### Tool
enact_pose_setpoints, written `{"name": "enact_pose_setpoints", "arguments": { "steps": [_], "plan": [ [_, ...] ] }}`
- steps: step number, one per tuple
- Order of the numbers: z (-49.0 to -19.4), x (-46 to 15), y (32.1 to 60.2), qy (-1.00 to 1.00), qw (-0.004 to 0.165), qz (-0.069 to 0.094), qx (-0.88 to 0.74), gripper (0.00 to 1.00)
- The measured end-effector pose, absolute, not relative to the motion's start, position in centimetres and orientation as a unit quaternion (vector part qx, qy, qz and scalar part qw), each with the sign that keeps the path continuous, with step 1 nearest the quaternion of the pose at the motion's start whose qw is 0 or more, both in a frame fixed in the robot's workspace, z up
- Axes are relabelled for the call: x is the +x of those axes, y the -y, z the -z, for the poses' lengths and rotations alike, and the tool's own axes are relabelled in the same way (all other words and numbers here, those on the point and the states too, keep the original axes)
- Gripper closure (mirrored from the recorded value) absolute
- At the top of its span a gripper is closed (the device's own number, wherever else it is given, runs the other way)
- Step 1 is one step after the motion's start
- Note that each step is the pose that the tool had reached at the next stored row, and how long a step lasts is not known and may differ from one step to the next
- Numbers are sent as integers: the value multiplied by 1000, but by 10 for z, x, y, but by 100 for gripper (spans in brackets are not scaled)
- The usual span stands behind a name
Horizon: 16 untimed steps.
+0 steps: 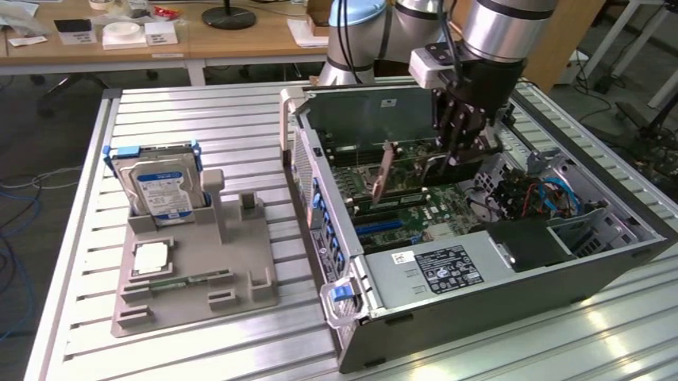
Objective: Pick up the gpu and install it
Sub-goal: 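Insert the gpu into the slot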
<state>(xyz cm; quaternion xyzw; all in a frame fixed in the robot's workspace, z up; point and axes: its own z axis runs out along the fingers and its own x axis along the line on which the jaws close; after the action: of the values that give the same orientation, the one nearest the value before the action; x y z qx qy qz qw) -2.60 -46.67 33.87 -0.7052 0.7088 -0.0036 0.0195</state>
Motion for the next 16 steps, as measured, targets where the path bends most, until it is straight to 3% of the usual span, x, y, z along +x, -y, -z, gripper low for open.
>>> {"name": "enact_pose_setpoints", "arguments": {
  "steps": [16],
  "plan": [
    [-331, -29, 467, -709, 19, 4, -705, 73]
  ]
}}
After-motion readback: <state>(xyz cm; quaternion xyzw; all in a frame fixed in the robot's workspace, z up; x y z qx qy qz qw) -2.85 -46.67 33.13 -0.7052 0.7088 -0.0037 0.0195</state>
